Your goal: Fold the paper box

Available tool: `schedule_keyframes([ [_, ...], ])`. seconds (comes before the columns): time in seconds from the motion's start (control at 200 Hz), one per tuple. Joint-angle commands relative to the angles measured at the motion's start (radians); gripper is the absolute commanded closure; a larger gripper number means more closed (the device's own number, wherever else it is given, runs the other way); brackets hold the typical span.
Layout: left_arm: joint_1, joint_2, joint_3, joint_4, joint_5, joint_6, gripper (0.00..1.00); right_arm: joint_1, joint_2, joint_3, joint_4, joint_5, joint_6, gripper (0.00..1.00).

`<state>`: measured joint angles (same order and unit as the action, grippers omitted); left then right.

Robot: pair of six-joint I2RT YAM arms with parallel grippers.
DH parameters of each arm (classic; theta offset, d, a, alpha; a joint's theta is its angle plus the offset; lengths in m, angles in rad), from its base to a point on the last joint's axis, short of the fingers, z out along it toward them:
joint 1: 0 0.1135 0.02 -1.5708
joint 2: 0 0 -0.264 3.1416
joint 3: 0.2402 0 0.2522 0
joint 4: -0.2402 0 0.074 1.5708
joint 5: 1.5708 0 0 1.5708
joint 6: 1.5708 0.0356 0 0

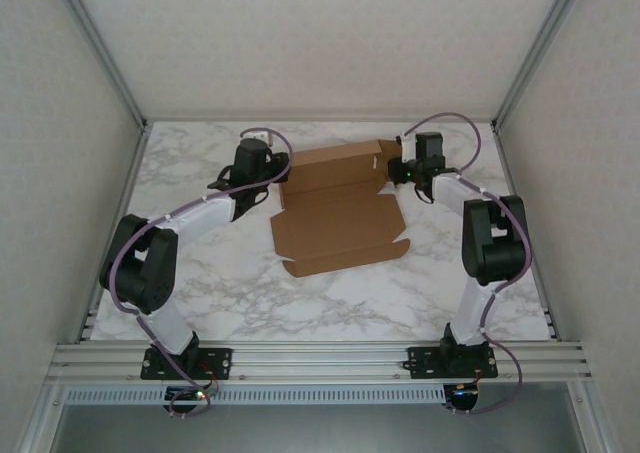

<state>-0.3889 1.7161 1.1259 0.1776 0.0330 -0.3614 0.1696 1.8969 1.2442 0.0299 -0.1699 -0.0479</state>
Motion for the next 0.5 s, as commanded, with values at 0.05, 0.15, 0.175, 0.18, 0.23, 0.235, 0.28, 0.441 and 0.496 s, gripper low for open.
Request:
schedule_keyframes([
  [0.05,0.009,0.039,0.010,-0.109,0.005,0.026,0.67,-0.004,-0.003,0.053,-0.045,-0.069,0.028,0.91],
  [0.15,0.010,0.041,0.017,-0.109,0.013,0.019,0.67,-0.004,-0.004,0.107,-0.136,-0.055,0.148,0.95],
  [0.175,0.010,0.041,0.018,-0.109,0.013,0.019,0.67,-0.005,-0.003,0.124,-0.163,-0.058,0.182,0.96],
  [0.18,0.010,0.041,0.018,-0.109,0.013,0.019,0.67,-0.004,-0.003,0.127,-0.169,-0.058,0.189,0.96],
  [0.23,0.010,0.042,0.020,-0.109,0.015,0.018,0.67,-0.004,0.001,0.154,-0.219,-0.069,0.266,0.96],
  [0.235,0.010,0.042,0.020,-0.109,0.015,0.018,0.66,-0.004,0.001,0.154,-0.223,-0.072,0.274,0.96],
  [0.28,0.010,0.043,0.021,-0.109,0.016,0.016,0.66,-0.001,0.002,0.166,-0.252,-0.083,0.329,0.96],
  [0.441,0.010,0.047,0.020,-0.103,0.025,0.004,0.67,0.001,0.007,0.189,-0.335,-0.094,0.509,0.96],
  [0.496,0.010,0.045,0.017,-0.100,0.027,0.000,0.67,0.002,0.020,0.219,-0.376,-0.105,0.552,0.95],
])
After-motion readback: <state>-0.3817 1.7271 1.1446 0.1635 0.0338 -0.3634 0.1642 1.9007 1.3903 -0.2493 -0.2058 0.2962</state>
